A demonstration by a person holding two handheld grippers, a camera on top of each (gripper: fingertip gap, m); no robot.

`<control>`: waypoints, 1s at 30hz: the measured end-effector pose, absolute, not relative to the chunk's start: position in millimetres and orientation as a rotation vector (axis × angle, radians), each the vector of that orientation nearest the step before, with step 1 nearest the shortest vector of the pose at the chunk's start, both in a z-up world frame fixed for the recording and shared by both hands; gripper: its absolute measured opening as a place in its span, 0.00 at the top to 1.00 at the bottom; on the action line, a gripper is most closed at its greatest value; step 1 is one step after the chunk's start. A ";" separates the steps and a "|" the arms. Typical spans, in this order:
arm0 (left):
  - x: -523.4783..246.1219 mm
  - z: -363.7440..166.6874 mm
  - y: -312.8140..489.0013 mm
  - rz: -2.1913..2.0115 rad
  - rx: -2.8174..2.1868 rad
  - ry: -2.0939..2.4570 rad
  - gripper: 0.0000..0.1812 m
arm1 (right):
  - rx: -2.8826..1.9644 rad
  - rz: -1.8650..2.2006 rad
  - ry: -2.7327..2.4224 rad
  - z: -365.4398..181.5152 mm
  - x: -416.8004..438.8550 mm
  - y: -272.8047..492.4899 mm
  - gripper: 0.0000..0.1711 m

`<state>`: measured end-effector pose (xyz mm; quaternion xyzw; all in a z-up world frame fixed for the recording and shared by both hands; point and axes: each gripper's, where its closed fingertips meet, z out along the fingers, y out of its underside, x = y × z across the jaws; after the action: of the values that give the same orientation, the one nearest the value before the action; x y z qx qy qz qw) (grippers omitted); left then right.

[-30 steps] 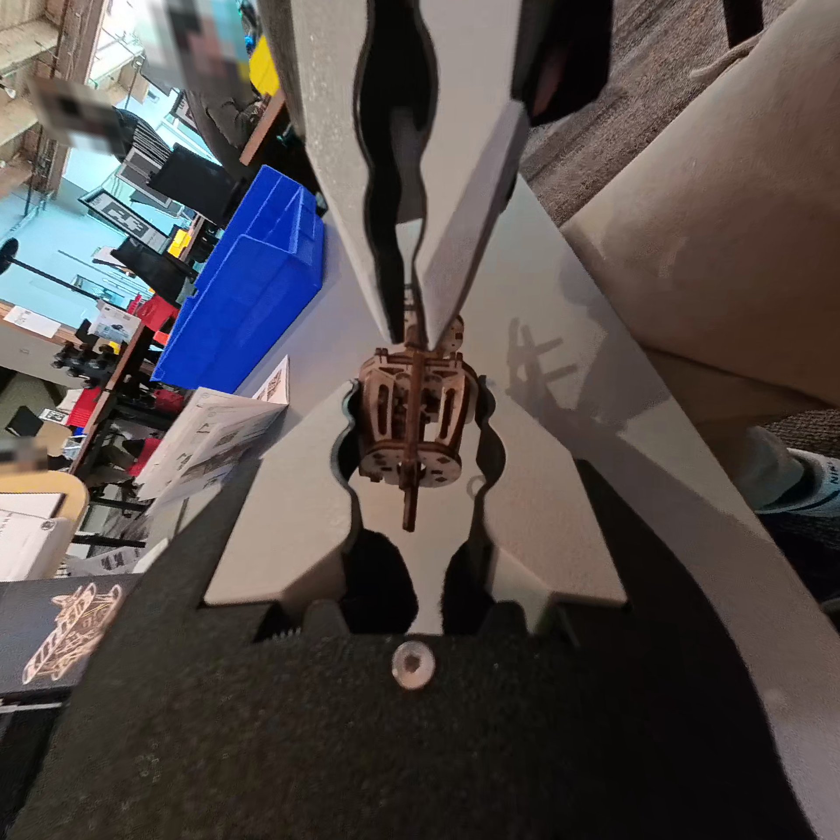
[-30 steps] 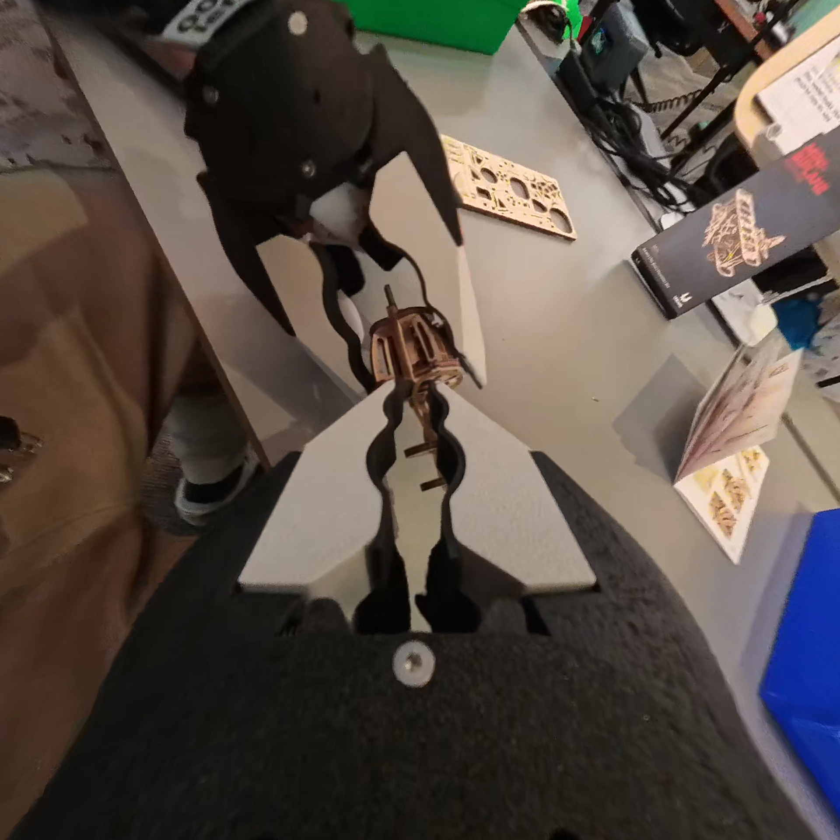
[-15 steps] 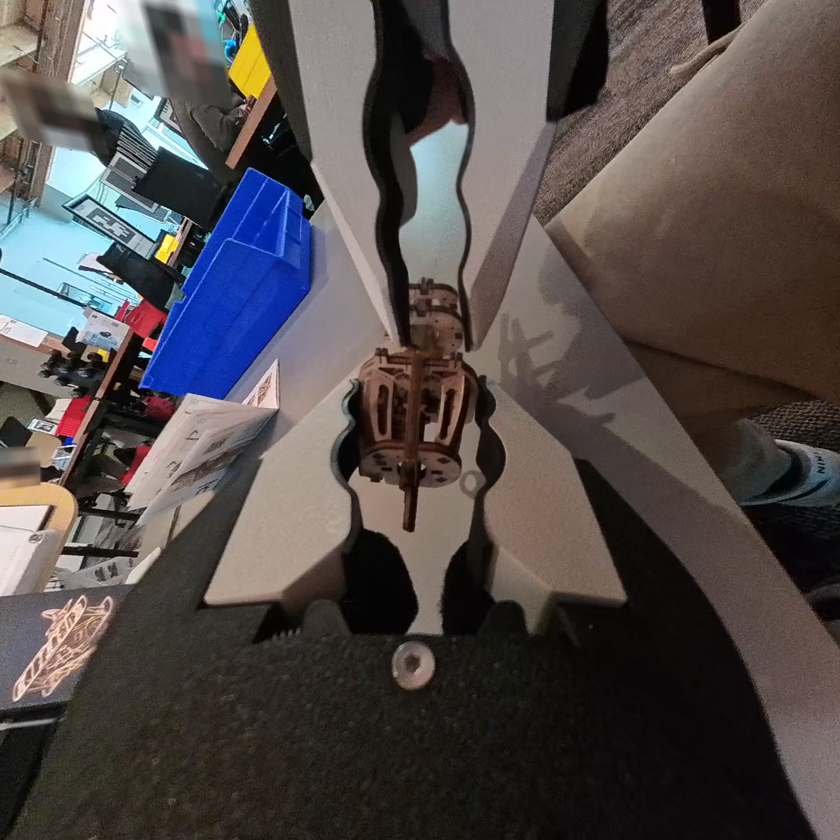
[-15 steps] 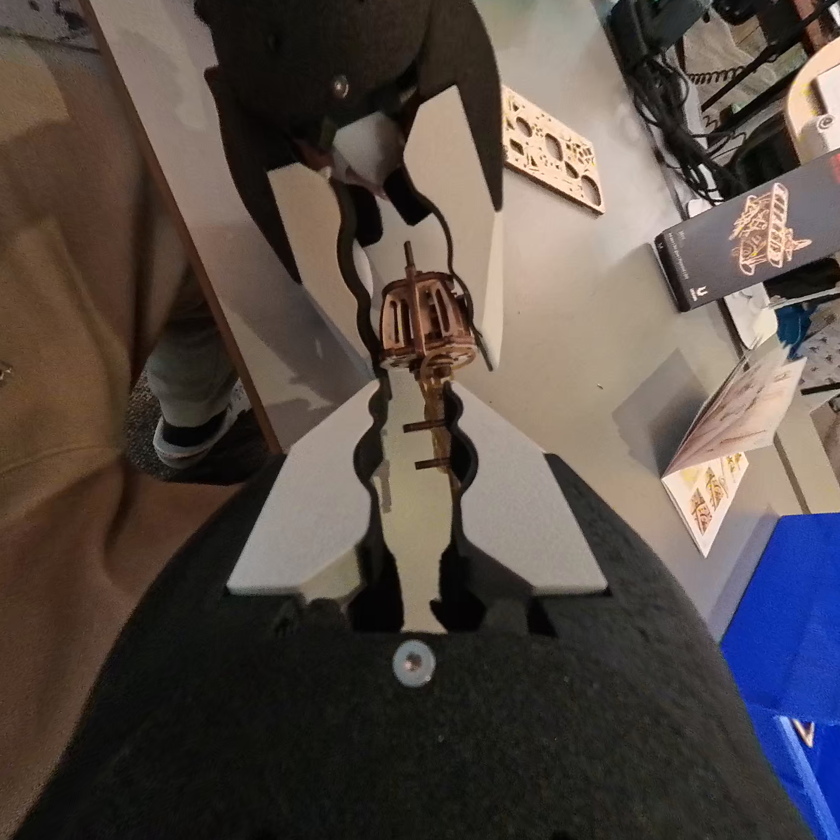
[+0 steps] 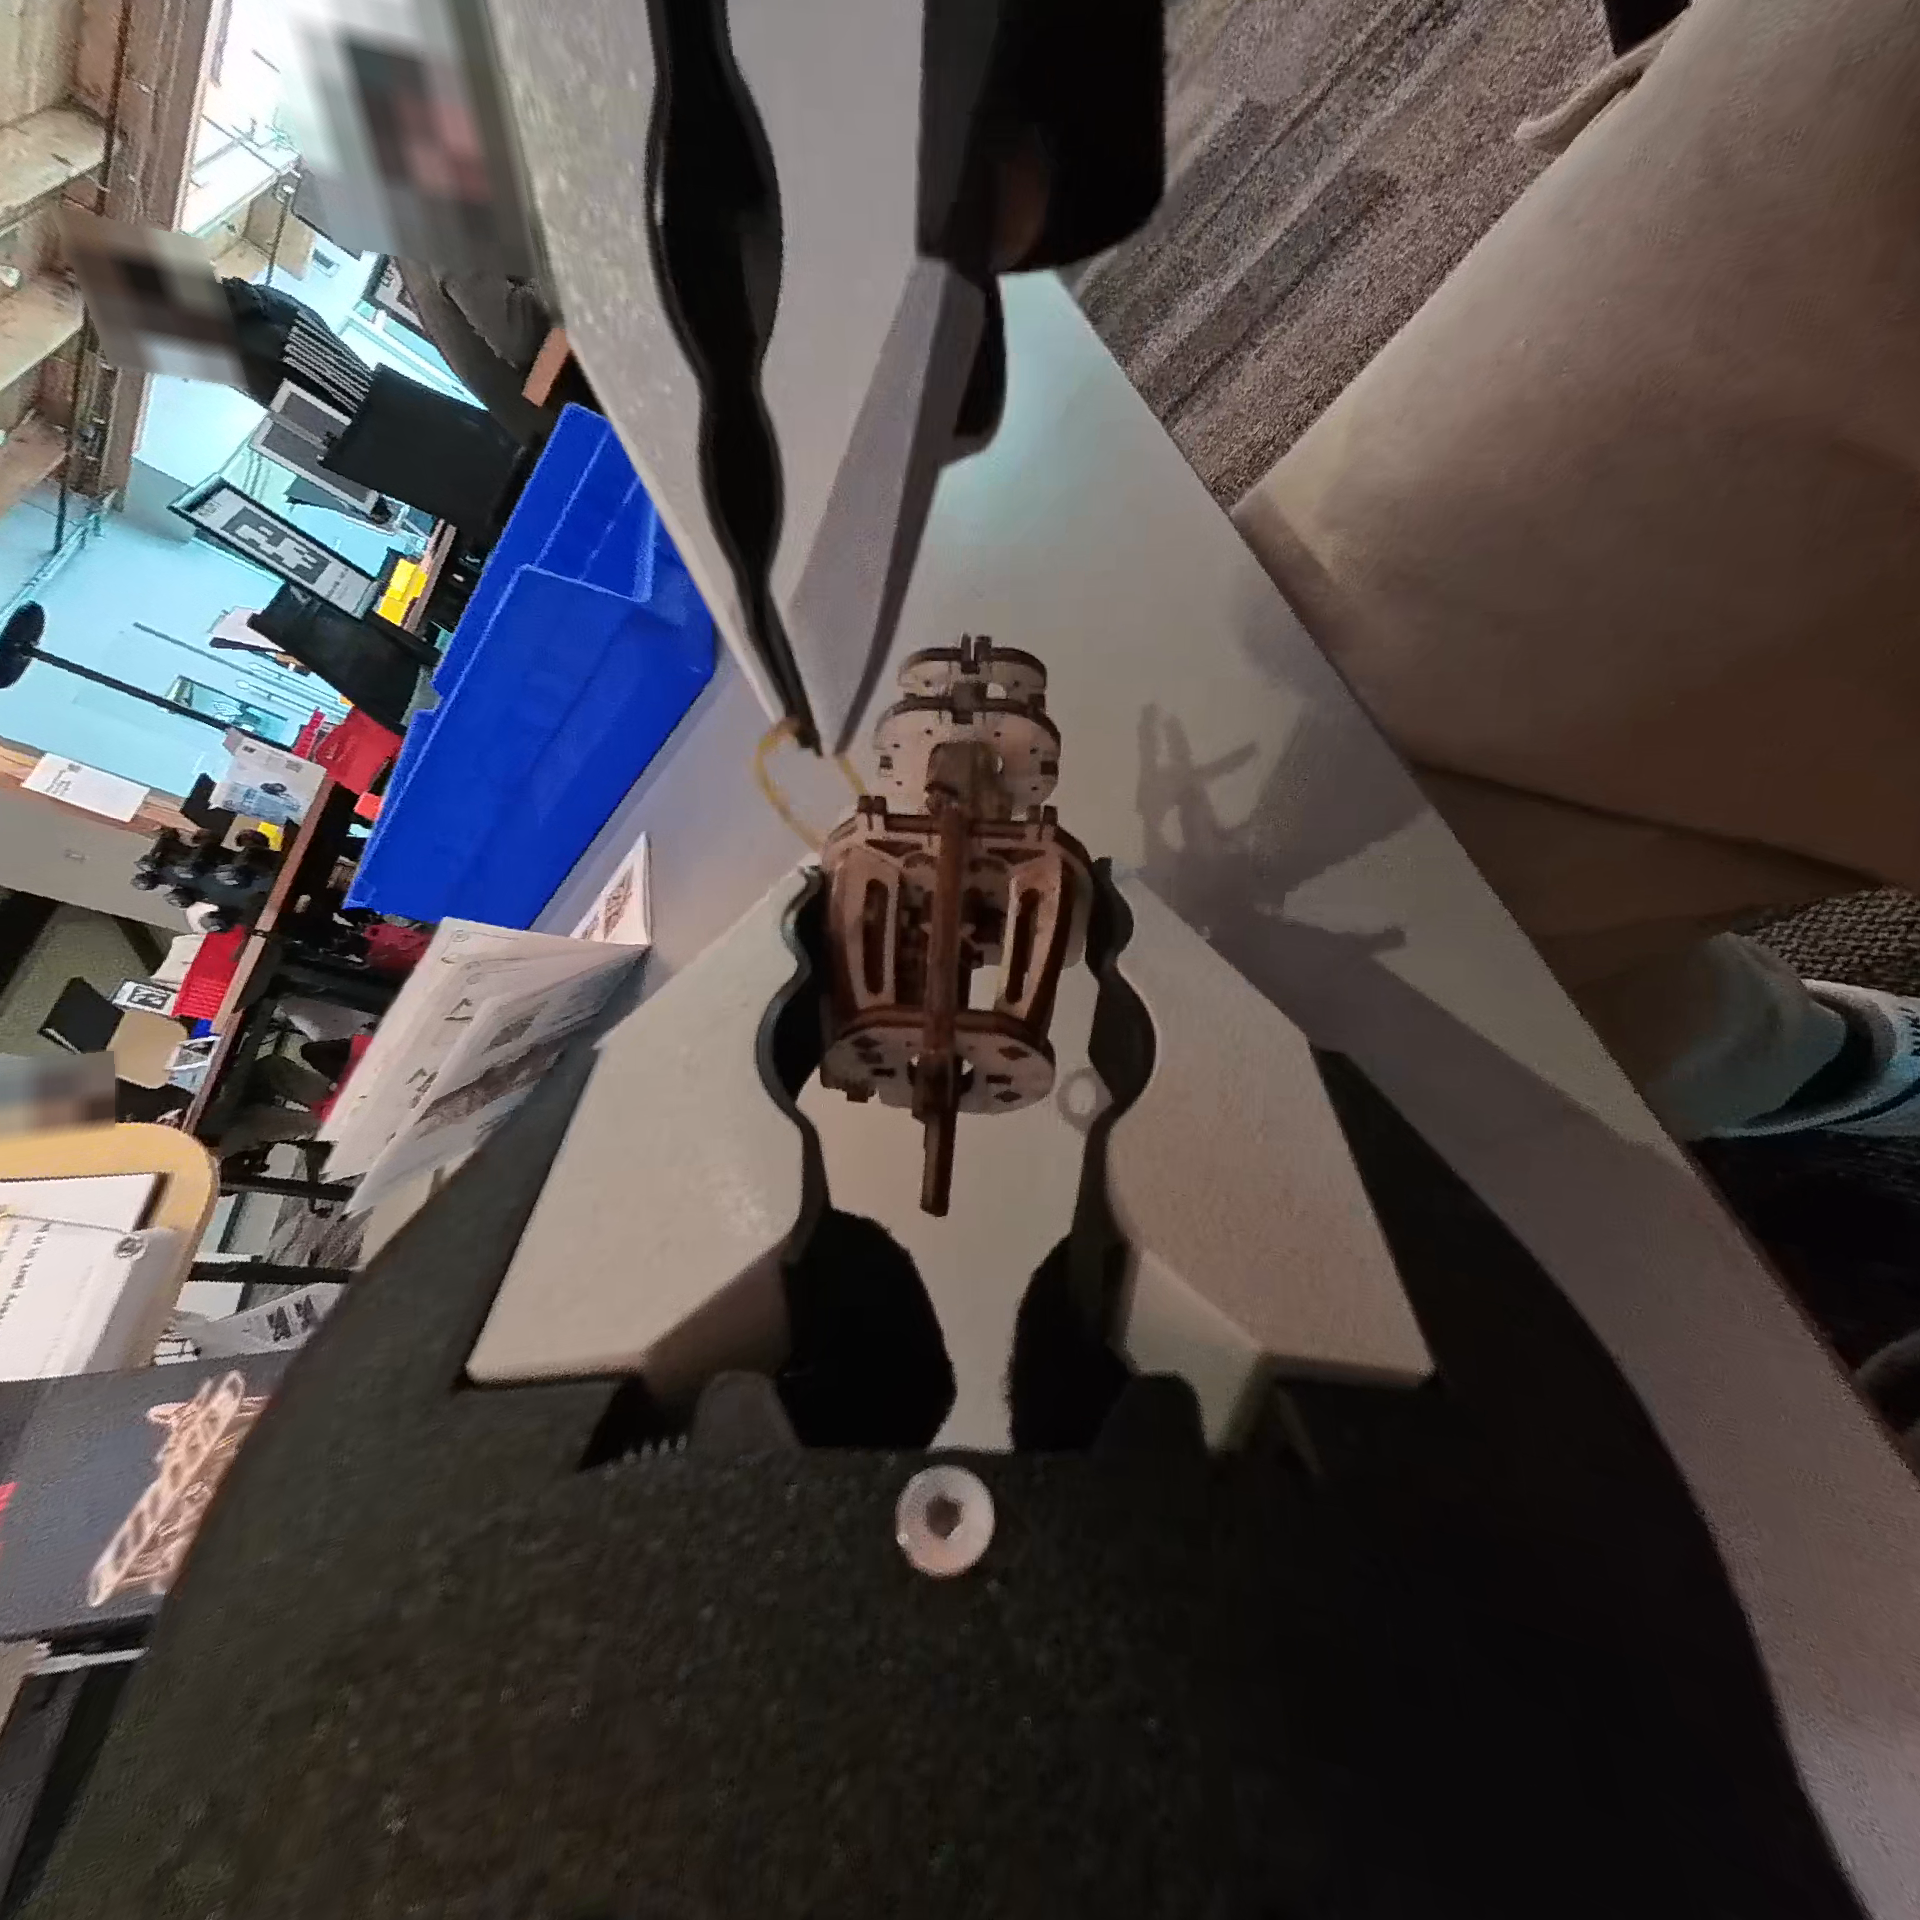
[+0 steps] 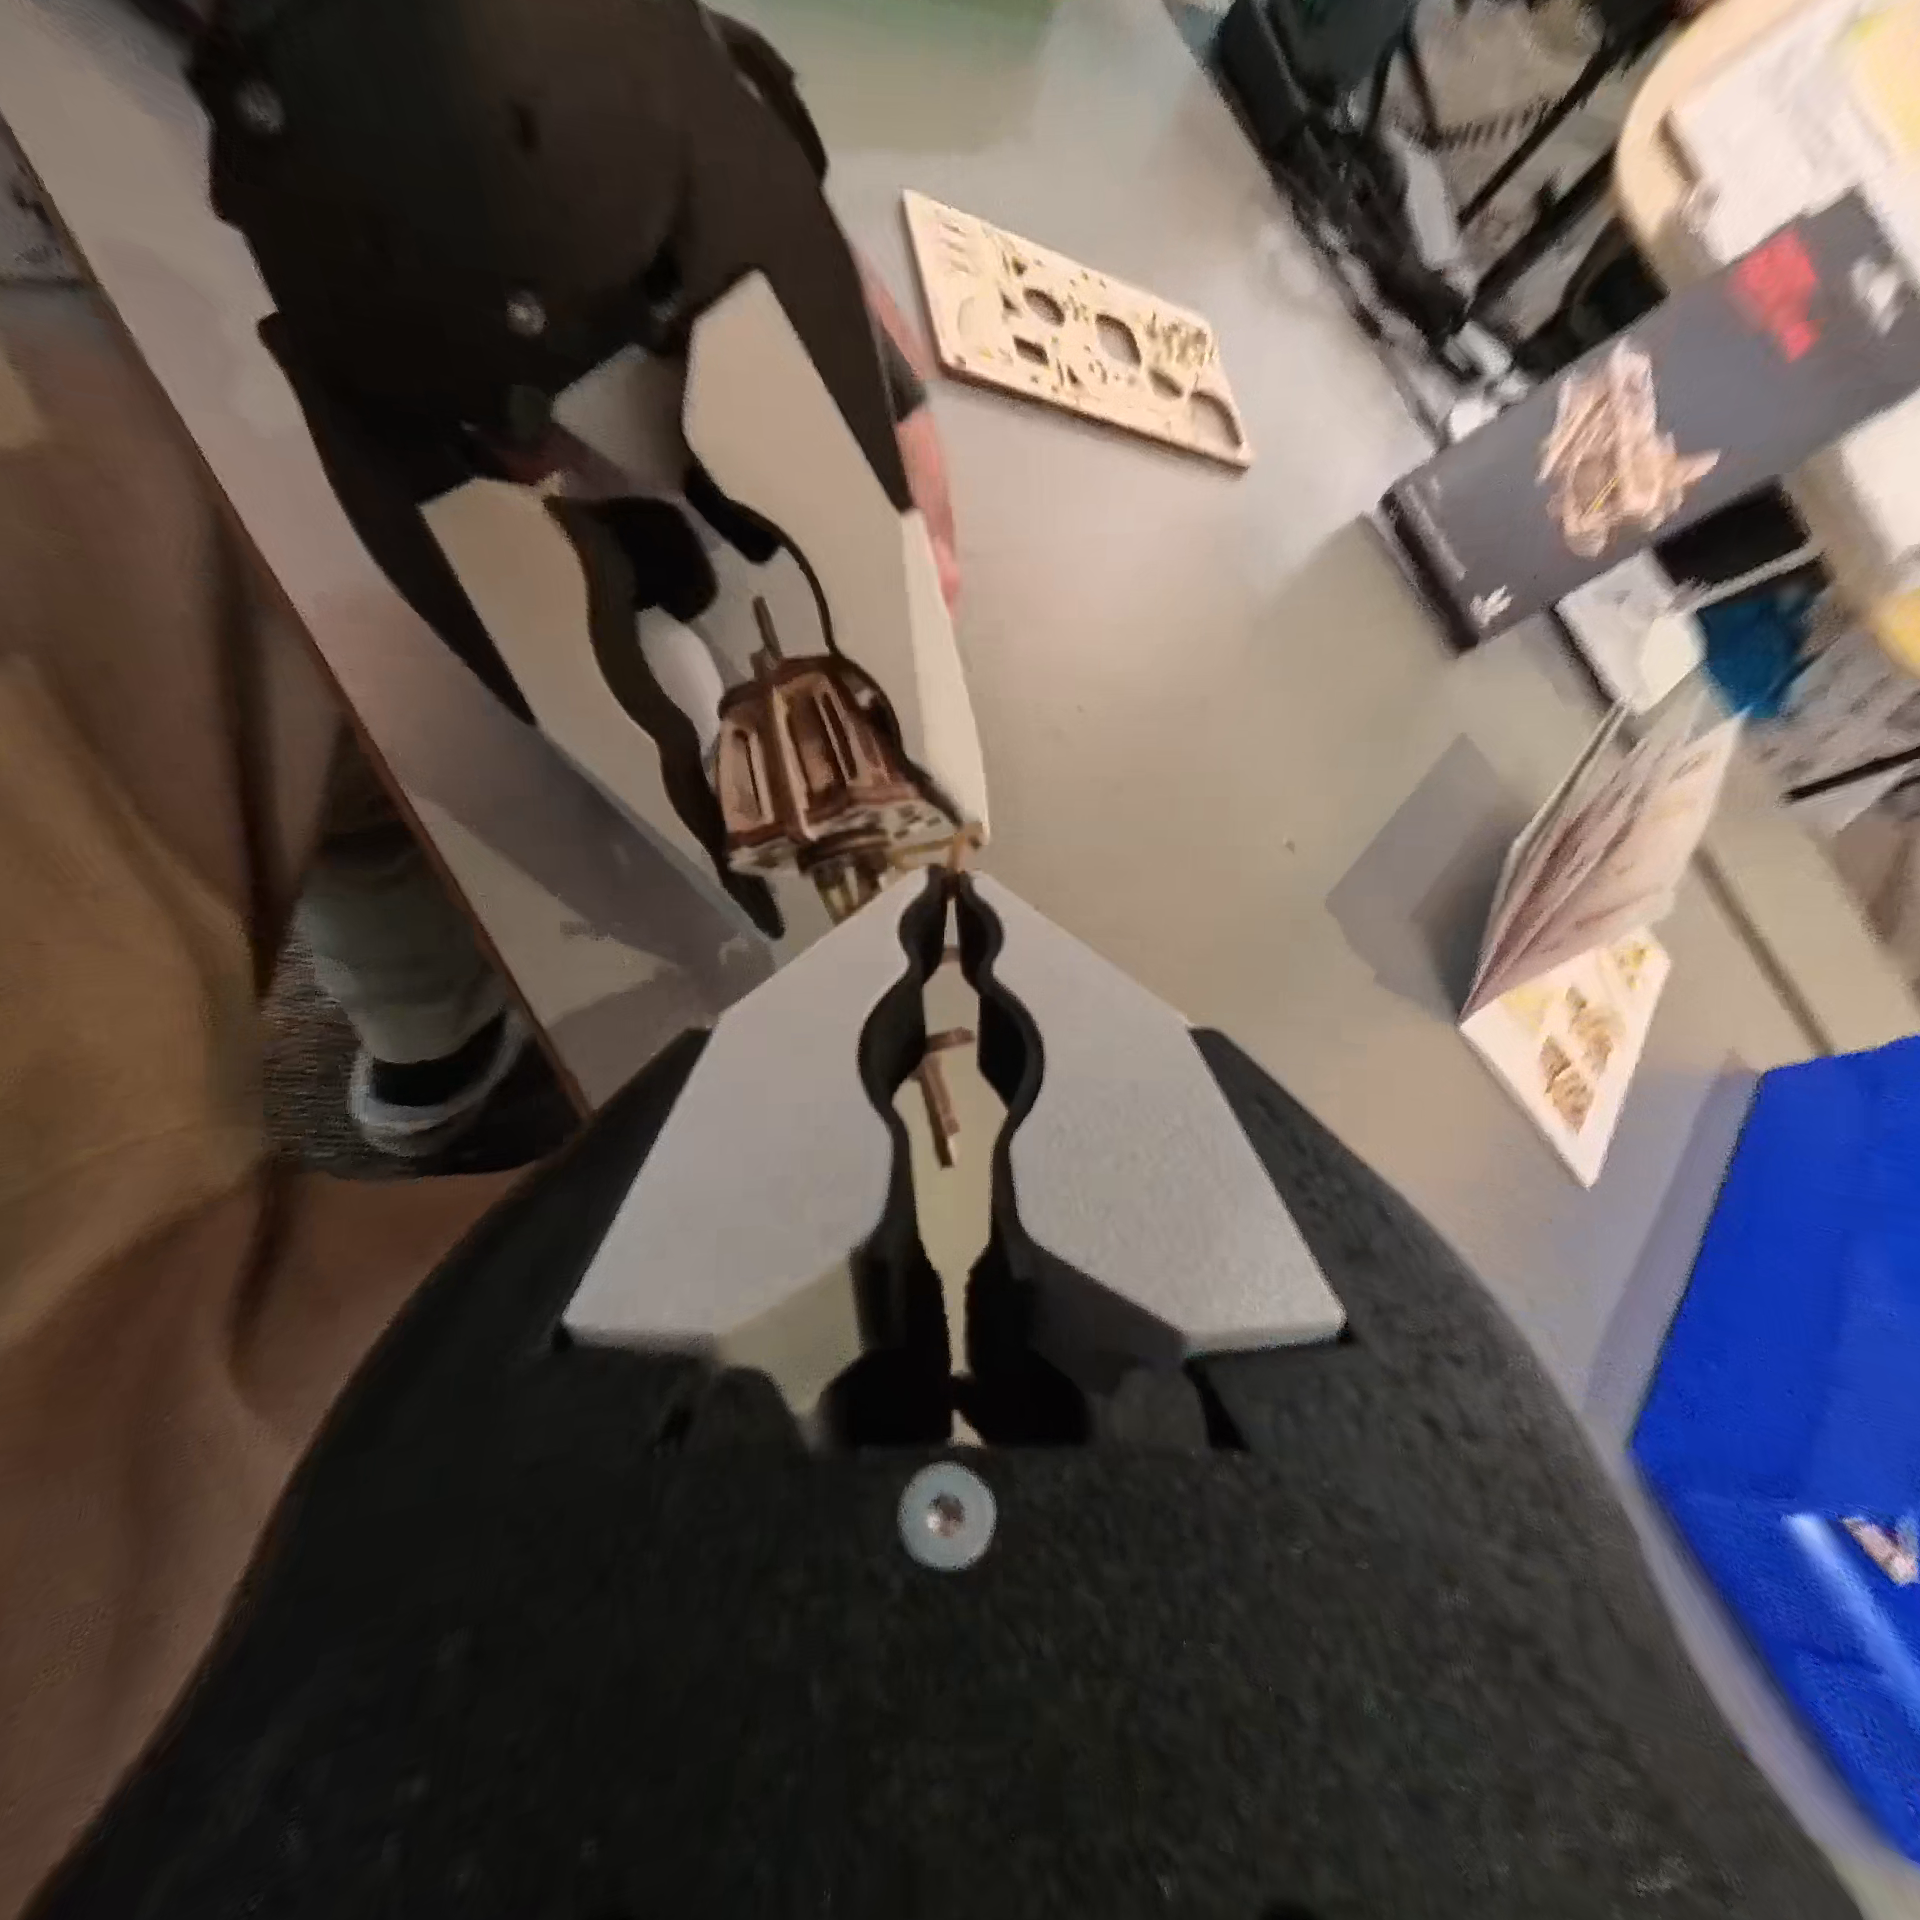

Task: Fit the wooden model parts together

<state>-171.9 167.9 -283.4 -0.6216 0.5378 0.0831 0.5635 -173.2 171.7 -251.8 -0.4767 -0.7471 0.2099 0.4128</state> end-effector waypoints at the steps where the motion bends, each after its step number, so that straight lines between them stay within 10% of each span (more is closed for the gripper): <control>1: -172.1 -283.1 168.1 0.198 -1.463 1.265 0.74 | -1.261 0.545 -1.883 -254.2 -172.2 174.0 1.00; 30: -181.0 -283.8 175.7 0.259 -1.487 1.238 0.74 | -1.729 0.695 -1.756 -268.3 -171.2 167.1 1.00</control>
<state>-181.0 175.7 -283.8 -0.6310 0.5253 0.1099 0.5602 -171.2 167.1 -268.3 -0.6470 -0.6570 0.2600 0.2866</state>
